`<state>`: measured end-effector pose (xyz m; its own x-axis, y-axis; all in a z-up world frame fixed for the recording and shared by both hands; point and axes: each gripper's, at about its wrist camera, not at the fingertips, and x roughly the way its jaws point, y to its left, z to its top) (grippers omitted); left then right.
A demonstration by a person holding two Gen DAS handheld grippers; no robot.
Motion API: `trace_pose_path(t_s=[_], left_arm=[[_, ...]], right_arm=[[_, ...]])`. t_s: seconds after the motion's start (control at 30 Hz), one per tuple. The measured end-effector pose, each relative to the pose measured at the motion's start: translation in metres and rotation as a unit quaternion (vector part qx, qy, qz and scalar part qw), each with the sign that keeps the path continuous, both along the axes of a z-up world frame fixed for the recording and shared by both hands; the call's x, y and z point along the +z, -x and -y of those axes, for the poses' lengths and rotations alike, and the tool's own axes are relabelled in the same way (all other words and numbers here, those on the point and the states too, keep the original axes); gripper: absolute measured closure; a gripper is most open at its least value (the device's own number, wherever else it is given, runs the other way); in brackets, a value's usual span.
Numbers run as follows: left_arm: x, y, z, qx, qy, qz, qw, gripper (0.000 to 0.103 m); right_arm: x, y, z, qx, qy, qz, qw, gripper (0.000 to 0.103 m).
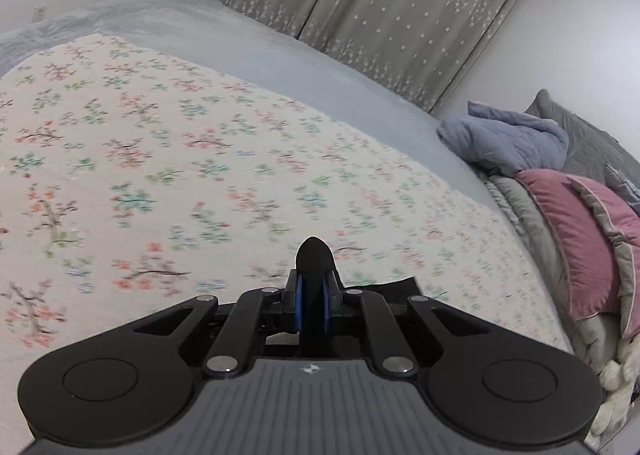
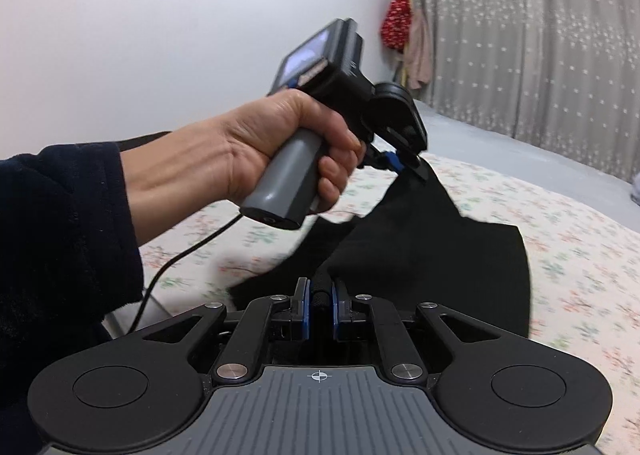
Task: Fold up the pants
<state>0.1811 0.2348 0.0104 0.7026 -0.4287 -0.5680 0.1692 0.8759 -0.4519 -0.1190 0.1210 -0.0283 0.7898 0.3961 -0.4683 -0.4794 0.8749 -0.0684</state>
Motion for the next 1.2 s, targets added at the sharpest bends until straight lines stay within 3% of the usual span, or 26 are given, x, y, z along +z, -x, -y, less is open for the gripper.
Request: trace_pose_path(t_s=[0.47, 0.7, 0.87, 0.97, 1.0, 1.07, 1.1, 1.2], left_arm=[[-0.033, 0.009, -0.055, 0.027, -0.017, -0.020, 0.9993, 0.076], [-0.049, 0.011, -0.046, 0.032, -0.057, -0.020, 0.9976, 0.075], [-0.042, 0.012, -0.046, 0.040, -0.044, 0.007, 0.9982, 0.075], [-0.042, 0.010, -0.042, 0.036, -0.058, 0.006, 0.9977, 0.072], [-0.041, 0.010, -0.042, 0.036, -0.063, 0.004, 0.9973, 0.068], [-0.039, 0.012, -0.047, 0.050, -0.080, 0.010, 0.9955, 0.064], [-0.036, 0.014, -0.053, 0.062, -0.085, 0.015, 0.9944, 0.061], [-0.025, 0.023, -0.075, 0.107, -0.061, 0.014, 0.9922, 0.060]], right_arm=[[-0.016, -0.021, -0.055, 0.001, 0.035, -0.046, 0.998, 0.093], [-0.034, -0.027, -0.074, 0.006, 0.042, -0.074, 0.996, 0.092], [-0.035, -0.034, -0.072, 0.004, 0.021, -0.081, 0.996, 0.087], [-0.032, -0.037, -0.066, 0.012, -0.007, -0.090, 0.996, 0.083], [-0.031, -0.038, -0.064, 0.019, -0.018, -0.098, 0.995, 0.075], [-0.027, -0.038, -0.055, 0.048, -0.044, -0.122, 0.990, 0.048], [-0.024, -0.036, -0.048, 0.069, -0.056, -0.136, 0.987, 0.025], [-0.001, -0.027, -0.015, 0.096, -0.092, -0.119, 0.984, 0.023]])
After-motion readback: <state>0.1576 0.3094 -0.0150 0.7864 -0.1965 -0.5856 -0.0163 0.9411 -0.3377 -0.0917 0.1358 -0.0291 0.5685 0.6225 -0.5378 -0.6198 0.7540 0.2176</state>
